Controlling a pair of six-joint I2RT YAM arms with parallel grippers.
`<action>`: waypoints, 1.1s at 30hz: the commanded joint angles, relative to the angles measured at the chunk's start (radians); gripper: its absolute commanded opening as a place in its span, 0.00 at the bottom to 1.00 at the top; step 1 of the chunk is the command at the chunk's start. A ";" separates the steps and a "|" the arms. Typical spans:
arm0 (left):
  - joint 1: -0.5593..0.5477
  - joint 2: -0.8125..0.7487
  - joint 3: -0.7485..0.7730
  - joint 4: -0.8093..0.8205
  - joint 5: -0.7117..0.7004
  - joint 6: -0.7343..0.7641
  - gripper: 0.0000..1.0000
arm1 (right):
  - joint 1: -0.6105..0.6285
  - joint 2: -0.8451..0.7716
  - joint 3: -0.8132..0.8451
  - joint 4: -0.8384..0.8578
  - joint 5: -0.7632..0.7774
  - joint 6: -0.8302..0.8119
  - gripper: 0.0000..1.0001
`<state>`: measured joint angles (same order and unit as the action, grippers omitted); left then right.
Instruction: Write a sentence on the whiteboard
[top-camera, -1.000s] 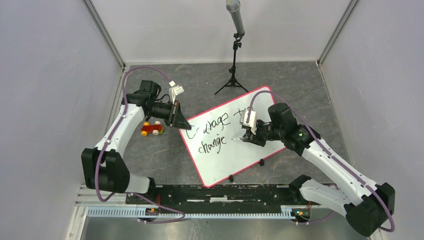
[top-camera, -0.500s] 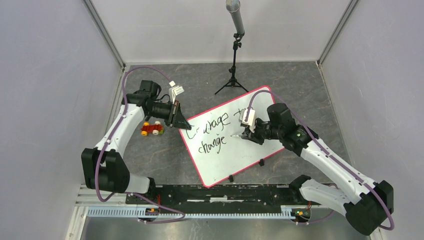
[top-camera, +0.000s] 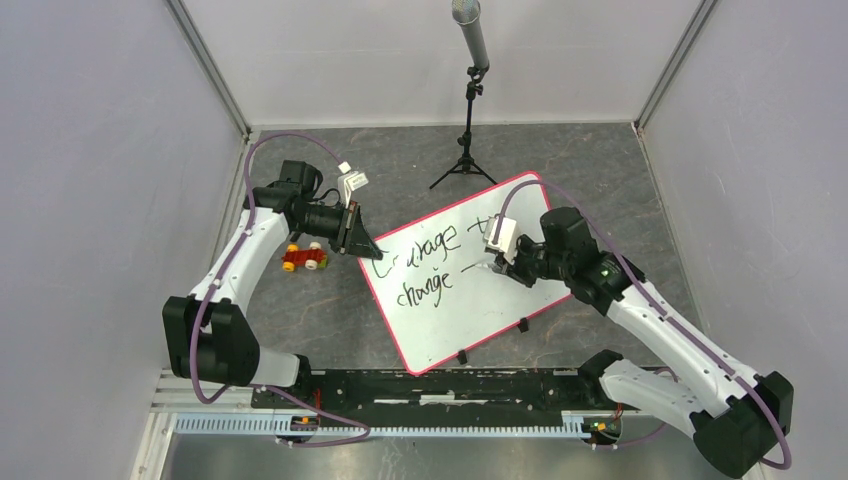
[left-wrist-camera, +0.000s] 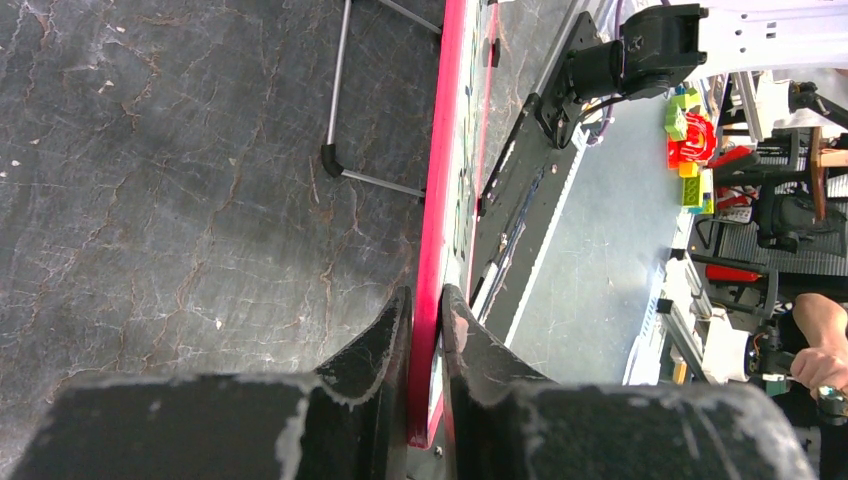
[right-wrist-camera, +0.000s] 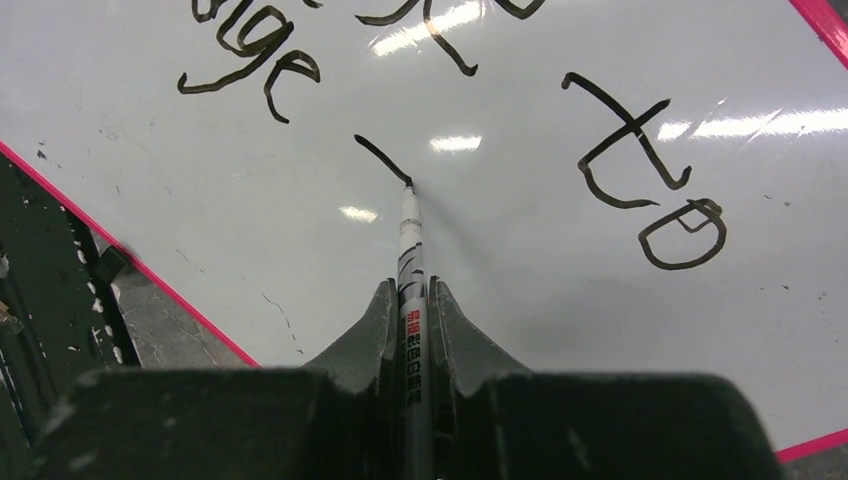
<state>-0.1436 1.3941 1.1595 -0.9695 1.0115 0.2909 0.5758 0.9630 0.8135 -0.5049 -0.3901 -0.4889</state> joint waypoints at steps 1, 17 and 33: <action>-0.032 0.009 0.009 0.015 -0.073 0.037 0.02 | -0.010 -0.005 0.056 -0.022 0.031 -0.027 0.00; -0.036 0.015 0.012 0.014 -0.073 0.037 0.02 | -0.005 0.075 0.122 0.025 -0.045 -0.013 0.00; -0.036 0.017 0.012 0.015 -0.073 0.040 0.02 | -0.003 -0.005 -0.039 -0.015 -0.056 -0.017 0.00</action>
<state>-0.1471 1.3945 1.1633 -0.9703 1.0061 0.2905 0.5716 0.9798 0.8169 -0.5110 -0.4465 -0.4992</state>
